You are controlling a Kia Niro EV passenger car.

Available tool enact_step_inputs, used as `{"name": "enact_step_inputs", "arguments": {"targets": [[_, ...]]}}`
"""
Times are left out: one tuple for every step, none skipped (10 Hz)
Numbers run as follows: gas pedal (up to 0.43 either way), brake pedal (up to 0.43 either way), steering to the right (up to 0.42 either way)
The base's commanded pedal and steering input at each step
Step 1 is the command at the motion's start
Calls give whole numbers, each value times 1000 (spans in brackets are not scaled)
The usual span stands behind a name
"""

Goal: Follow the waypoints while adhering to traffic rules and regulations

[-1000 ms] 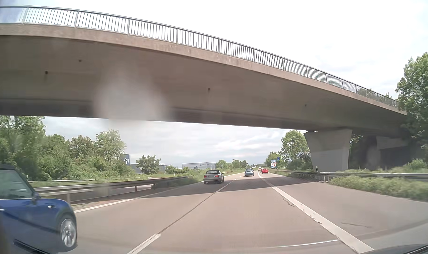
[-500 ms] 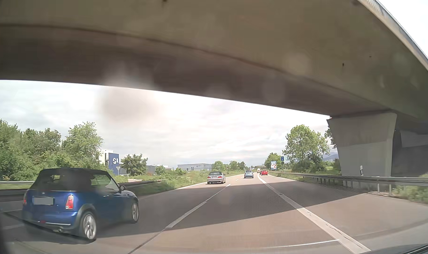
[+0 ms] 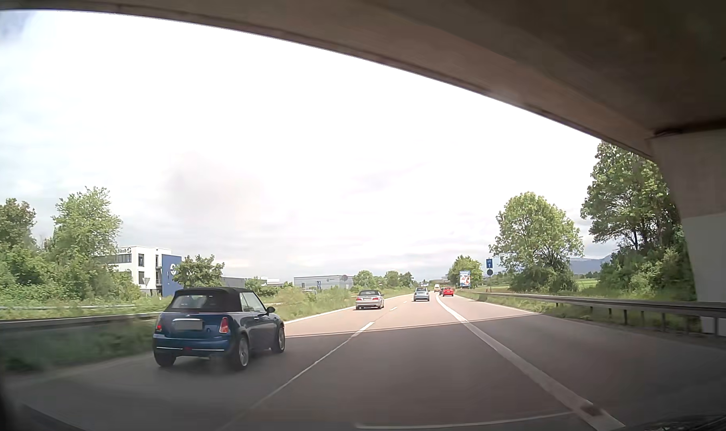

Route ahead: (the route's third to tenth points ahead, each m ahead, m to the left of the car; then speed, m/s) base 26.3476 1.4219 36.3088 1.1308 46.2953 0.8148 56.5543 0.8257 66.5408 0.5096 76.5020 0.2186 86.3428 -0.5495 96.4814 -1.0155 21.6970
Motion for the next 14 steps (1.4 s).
{"name": "enact_step_inputs", "arguments": {"targets": [[177,0,3],[177,0,3],[177,0,3],[177,0,3],[177,0,3],[177,0,3],[177,0,3],[189,0,3],[189,0,3],[189,0,3],[189,0,3],[189,0,3],[189,0,3],[189,0,3]]}}
